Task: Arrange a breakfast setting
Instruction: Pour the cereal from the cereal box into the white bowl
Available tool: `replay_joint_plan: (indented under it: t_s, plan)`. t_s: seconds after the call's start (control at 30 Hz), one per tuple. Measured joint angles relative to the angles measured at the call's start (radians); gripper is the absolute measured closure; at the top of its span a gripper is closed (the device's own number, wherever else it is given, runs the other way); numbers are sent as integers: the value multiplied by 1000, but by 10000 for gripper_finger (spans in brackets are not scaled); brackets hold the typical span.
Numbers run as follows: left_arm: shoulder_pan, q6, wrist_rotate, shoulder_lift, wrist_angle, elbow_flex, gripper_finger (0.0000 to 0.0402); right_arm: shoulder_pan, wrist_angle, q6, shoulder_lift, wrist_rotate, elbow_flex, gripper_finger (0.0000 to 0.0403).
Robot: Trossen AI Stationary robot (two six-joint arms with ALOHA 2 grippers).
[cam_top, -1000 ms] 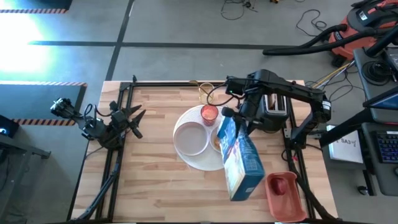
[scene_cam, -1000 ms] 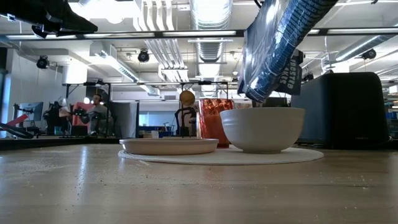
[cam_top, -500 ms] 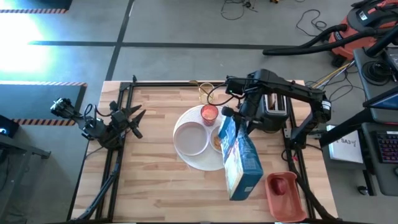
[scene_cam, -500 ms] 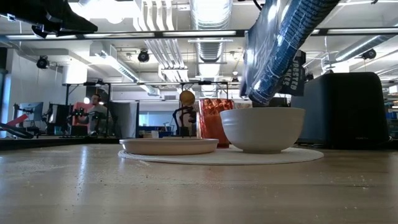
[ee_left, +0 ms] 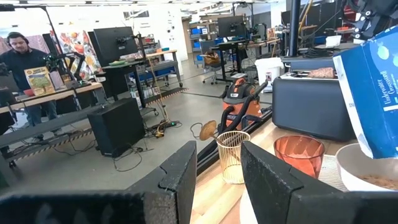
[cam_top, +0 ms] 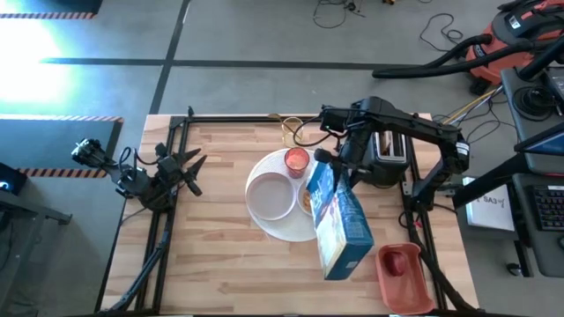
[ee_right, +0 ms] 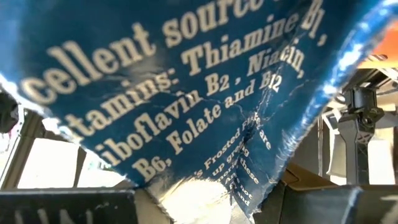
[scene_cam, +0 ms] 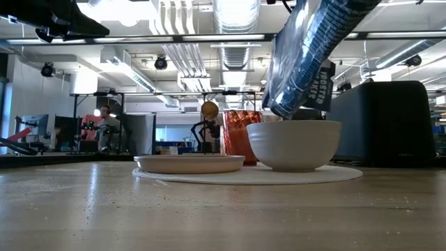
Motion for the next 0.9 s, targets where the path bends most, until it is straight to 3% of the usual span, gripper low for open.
replay_joint_plan:
  t_s: [0.37,0.9]
  plan:
    - [0,0,0,0,0,0,292,-15,1,-71,-2,15,0,283]
    - [0,0,0,0,0,0,292,-15,-1,-21,-19,22,-1,283]
